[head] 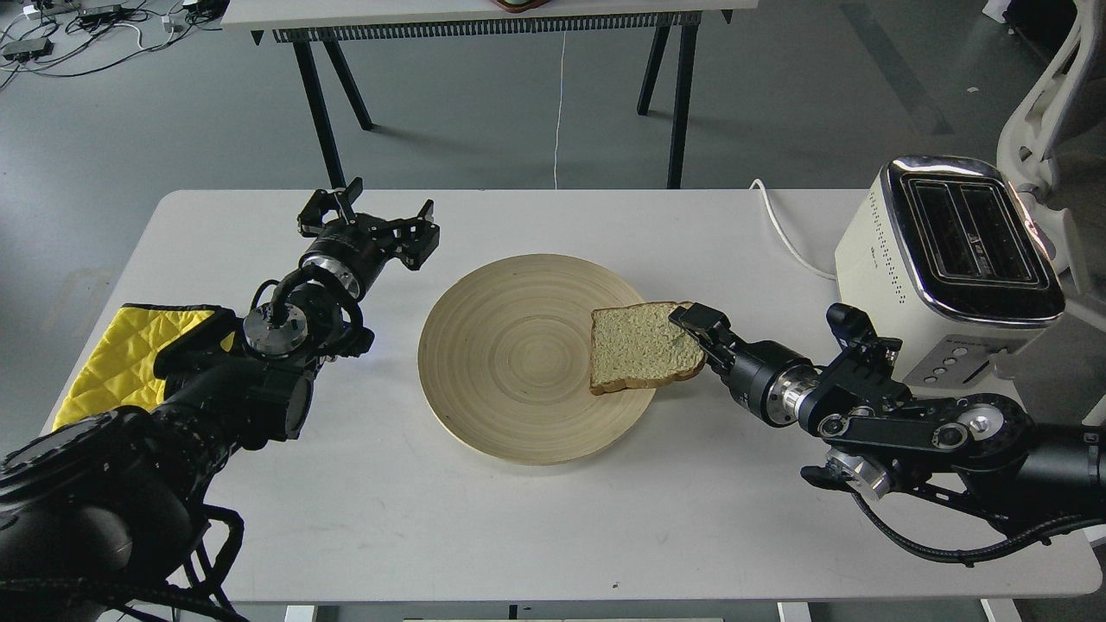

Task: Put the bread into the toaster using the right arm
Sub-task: 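Close the right gripper on the bread slice's edge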

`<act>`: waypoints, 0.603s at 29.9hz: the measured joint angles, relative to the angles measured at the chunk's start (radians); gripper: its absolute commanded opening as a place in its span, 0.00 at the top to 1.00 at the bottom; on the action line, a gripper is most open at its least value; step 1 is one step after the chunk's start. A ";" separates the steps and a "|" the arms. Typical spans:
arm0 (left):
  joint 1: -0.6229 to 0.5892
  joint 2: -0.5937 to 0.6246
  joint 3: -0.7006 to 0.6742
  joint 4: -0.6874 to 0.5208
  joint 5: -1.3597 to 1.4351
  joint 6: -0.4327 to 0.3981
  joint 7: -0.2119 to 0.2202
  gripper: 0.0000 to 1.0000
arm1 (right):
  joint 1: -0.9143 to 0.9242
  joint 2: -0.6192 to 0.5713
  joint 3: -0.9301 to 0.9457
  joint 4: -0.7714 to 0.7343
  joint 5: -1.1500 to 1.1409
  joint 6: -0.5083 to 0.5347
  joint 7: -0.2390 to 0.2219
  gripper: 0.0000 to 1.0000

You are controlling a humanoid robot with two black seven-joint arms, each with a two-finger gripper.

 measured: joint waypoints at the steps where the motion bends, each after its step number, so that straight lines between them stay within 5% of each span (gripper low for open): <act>1: 0.000 0.000 0.000 0.000 0.000 0.000 0.000 0.00 | 0.000 0.000 0.000 0.002 0.000 0.000 0.000 0.53; 18: 0.000 0.000 0.000 0.000 0.000 0.000 0.000 0.00 | 0.005 -0.007 0.006 0.017 -0.001 0.000 0.005 0.98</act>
